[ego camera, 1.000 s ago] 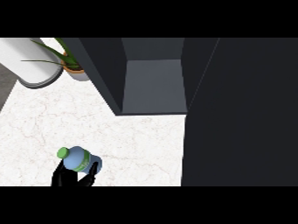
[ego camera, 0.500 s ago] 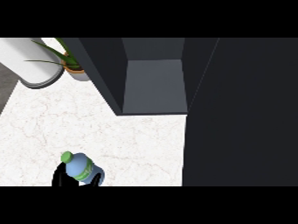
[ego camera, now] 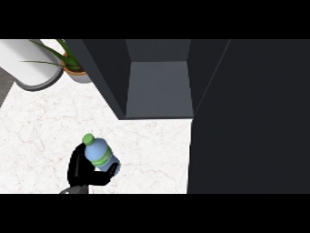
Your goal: Pick up the bottled water, place it into the cabinet and close the cabinet
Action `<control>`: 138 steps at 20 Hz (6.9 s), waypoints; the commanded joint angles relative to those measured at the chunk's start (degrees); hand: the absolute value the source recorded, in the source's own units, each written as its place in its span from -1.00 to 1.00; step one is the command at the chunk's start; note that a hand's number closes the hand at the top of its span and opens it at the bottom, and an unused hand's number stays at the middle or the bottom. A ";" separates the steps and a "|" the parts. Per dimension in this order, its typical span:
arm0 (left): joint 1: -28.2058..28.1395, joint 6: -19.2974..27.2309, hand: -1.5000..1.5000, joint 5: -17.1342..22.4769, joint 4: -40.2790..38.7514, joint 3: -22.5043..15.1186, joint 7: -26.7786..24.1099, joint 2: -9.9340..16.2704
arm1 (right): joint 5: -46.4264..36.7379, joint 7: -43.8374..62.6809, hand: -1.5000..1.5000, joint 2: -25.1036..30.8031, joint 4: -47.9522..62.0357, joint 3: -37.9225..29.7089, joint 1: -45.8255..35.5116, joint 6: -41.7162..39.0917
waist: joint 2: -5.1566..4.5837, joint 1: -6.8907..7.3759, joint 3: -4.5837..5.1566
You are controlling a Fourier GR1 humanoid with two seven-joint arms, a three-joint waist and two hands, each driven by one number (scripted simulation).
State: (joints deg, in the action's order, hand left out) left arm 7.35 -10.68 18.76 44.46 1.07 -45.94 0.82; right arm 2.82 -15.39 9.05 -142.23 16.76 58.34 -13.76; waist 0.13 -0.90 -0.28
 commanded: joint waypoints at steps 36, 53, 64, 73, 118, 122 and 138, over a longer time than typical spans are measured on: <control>44.77 41.83 1.00 15.41 -9.57 -21.34 23.75 -0.82 | 9.31 2.16 -1.00 0.20 -1.07 -8.88 -3.92 -3.68 | -0.73 -1.77 0.31; 55.39 44.33 1.00 10.89 -33.54 -13.63 17.60 1.93 | 9.16 -1.67 -1.00 -0.88 0.79 -9.81 -3.44 -6.30 | -1.82 -4.11 0.36; 59.67 53.26 -1.00 6.33 -40.28 -15.92 14.73 1.59 | 9.63 -1.90 -1.00 -0.03 2.18 -10.66 -4.60 -8.21 | -2.29 -5.22 0.33; 61.74 39.78 -1.00 9.20 -35.68 -12.44 11.08 2.77 | 8.80 -0.83 -1.00 -0.19 1.27 -8.91 -3.81 -8.64 | -2.33 -4.77 0.46; 10.70 24.65 1.00 15.80 35.52 -33.98 19.22 7.82 | -2.28 3.06 1.00 4.38 -6.33 -0.32 -1.40 -9.67 | 0.43 1.60 0.31; 3.11 25.34 1.00 14.85 42.73 -35.16 19.30 11.87 | -3.63 2.47 1.00 8.50 -4.40 -0.31 -0.61 -13.45 | 0.39 1.35 0.29; -14.41 17.49 -1.00 25.48 56.92 -23.38 17.48 24.69 | -13.90 4.72 1.00 17.69 -11.54 17.44 -4.47 -19.94 | 0.86 1.85 0.71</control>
State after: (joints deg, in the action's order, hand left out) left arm -4.15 8.73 41.20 99.12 -24.62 -29.03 23.51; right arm -0.57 -15.17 23.21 -143.25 28.91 55.46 -30.81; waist 0.91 0.46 0.30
